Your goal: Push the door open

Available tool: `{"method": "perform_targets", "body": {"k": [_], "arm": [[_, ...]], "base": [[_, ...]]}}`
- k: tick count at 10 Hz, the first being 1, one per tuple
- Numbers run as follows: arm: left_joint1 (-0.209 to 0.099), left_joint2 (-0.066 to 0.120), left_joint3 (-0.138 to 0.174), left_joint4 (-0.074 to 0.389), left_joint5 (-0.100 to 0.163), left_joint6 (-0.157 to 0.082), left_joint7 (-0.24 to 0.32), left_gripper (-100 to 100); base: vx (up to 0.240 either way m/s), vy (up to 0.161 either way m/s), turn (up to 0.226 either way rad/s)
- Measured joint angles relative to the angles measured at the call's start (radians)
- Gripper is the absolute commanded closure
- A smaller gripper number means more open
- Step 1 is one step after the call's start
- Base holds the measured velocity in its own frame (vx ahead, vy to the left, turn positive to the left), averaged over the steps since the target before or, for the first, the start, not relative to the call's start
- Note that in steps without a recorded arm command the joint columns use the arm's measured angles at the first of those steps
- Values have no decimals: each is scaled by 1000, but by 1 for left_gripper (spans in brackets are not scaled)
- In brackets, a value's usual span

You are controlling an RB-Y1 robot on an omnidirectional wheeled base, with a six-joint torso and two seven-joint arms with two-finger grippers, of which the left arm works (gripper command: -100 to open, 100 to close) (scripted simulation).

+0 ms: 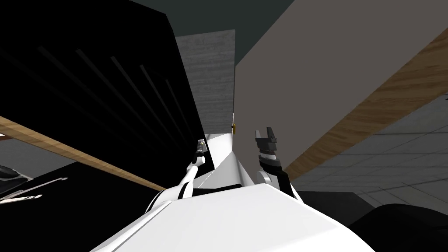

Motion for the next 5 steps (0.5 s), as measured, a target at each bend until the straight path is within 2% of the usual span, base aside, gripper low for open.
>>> {"method": "perform_targets", "body": {"k": [2,3,4,5], "arm": [[-22,-1,21,38,5,-21,-15,100],[-14,-13,38,24,8,-18,-32,100],[-18,-15,52,26,11,-17,-45,100],[-32,-14,66,51,14,-29,-54,100]], "base": [[168,-74,82],[173,-102,123],[160,-65,87],[172,-51,53]]}}
